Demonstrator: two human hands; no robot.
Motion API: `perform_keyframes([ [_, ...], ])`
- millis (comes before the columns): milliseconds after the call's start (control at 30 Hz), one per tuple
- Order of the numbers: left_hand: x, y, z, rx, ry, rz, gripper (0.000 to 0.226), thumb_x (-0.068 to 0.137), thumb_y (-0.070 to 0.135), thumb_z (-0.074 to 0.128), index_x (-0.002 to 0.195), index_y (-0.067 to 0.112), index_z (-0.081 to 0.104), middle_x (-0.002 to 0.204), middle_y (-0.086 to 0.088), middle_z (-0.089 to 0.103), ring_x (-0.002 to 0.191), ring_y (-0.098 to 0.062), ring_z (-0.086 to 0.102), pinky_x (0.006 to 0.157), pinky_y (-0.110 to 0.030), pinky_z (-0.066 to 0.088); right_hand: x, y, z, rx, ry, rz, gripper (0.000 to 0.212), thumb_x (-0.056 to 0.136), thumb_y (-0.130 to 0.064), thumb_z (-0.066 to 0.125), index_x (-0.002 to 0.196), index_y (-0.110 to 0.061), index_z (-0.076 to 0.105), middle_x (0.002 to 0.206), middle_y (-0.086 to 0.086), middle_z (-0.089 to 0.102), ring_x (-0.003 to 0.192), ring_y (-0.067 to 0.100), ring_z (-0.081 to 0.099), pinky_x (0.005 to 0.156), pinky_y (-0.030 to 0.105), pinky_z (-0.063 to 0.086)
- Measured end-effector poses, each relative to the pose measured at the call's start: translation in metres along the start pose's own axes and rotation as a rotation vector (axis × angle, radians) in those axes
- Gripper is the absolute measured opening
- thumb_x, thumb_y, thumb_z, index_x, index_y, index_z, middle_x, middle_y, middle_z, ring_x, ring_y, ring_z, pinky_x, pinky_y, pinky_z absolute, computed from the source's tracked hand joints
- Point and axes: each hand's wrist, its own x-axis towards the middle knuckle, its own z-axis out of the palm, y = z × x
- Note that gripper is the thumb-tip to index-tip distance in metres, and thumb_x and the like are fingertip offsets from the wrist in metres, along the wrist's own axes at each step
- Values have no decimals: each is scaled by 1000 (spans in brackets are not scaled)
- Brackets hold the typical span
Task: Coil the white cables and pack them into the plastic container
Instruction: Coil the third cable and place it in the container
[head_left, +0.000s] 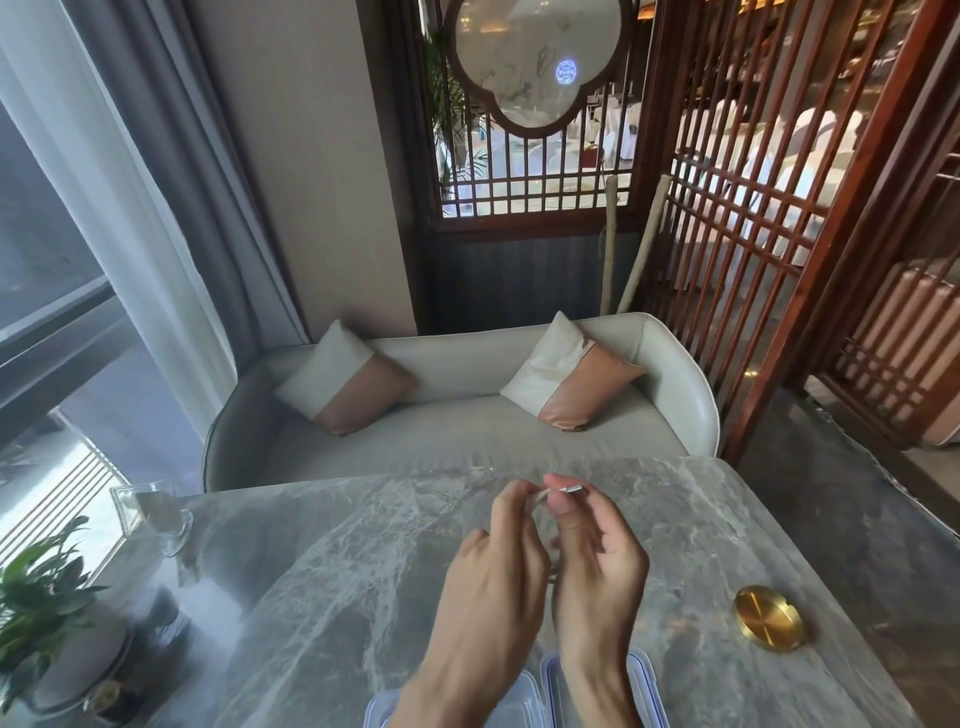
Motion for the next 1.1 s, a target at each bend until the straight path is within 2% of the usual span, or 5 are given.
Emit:
perform_keyframes([
  [100, 0, 10, 8, -16, 31, -42, 34, 88, 49, 22, 121, 46, 29, 129, 29, 40, 89, -18, 64, 77, -37, 48, 5, -5, 1, 75, 21, 5, 16, 94, -16, 63, 87, -24, 74, 81, -5, 75, 75, 4, 67, 72, 16, 51],
  [300, -3, 8, 10, -86, 44, -117, 29, 88, 56, 26, 114, 70, 26, 82, 37, 60, 73, -14, 63, 62, -26, 42, 16, -13, 5, 100, -28, 22, 19, 91, -31, 59, 80, -21, 71, 76, 0, 72, 70, 13, 64, 70, 29, 53],
  [433, -1, 4, 10, -175, 67, -137, 36, 82, 80, 22, 112, 63, 32, 89, 31, 68, 75, -3, 68, 61, -18, 47, 19, -13, 8, 224, -84, 222, 20, 93, -31, 60, 82, -24, 75, 78, 0, 73, 71, 22, 56, 64, 30, 51],
  [733, -7, -17, 17, -355, 113, -248, 30, 92, 66, 26, 118, 55, 35, 95, 29, 70, 80, 3, 70, 66, -13, 51, 14, -1, 7, 64, -495, 253, 28, 86, -38, 63, 111, -29, 74, 94, -6, 74, 84, 5, 66, 69, 20, 52],
  [1100, -11, -18, 18, -311, -136, -143, 50, 100, 33, 37, 145, 52, 28, 110, 11, 67, 94, -3, 64, 83, -10, 44, 18, 2, 3, 270, -54, 394, 28, 97, -24, 55, 80, -18, 77, 77, 14, 62, 71, 13, 57, 70, 25, 48],
])
